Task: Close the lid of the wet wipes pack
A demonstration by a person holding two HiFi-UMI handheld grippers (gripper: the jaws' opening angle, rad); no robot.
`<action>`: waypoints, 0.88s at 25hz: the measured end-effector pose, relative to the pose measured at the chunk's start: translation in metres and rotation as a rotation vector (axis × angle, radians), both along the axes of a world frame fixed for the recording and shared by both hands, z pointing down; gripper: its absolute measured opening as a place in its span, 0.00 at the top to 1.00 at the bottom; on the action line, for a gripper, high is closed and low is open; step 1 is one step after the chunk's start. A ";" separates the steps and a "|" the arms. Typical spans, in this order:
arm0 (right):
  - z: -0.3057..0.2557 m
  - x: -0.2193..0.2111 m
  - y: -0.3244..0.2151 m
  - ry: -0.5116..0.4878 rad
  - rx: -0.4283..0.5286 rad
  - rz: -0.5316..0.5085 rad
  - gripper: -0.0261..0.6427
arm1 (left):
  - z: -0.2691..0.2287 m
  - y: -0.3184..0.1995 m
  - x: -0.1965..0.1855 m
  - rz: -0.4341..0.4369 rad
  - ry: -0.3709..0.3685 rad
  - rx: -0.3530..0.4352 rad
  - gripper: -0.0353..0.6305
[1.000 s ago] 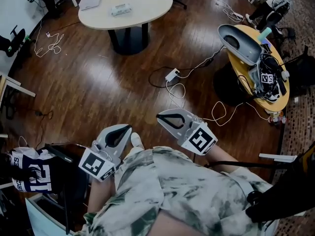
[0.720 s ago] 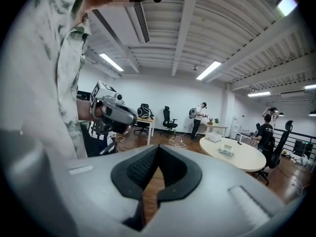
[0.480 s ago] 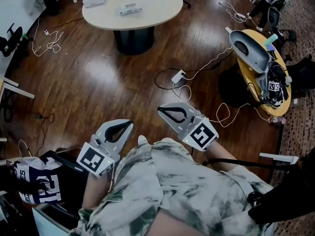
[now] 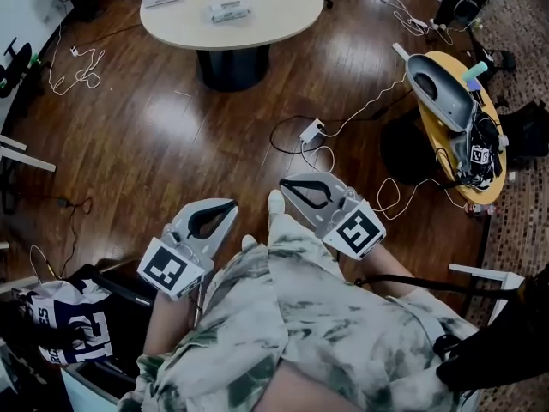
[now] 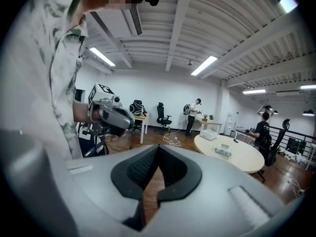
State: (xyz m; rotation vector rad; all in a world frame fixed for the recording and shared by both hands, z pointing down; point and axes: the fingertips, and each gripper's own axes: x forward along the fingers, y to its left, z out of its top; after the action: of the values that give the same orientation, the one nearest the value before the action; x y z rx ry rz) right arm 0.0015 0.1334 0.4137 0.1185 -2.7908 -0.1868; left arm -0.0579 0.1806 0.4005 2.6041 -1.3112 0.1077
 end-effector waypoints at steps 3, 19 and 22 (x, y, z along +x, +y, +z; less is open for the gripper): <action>0.002 -0.009 -0.015 -0.010 -0.014 -0.002 0.95 | 0.002 -0.015 -0.008 -0.005 -0.013 -0.003 0.95; 0.010 -0.057 -0.163 -0.038 -0.028 -0.074 0.95 | 0.002 -0.170 -0.045 -0.045 -0.048 -0.015 0.95; 0.007 -0.063 -0.195 -0.042 -0.030 -0.082 0.95 | -0.003 -0.204 -0.049 -0.052 -0.050 -0.015 0.95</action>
State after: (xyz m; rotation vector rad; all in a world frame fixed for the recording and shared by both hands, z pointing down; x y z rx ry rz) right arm -0.0618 -0.0616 0.4208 0.0008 -2.8416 -0.1635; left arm -0.1073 -0.0229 0.3977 2.5680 -1.3885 0.1741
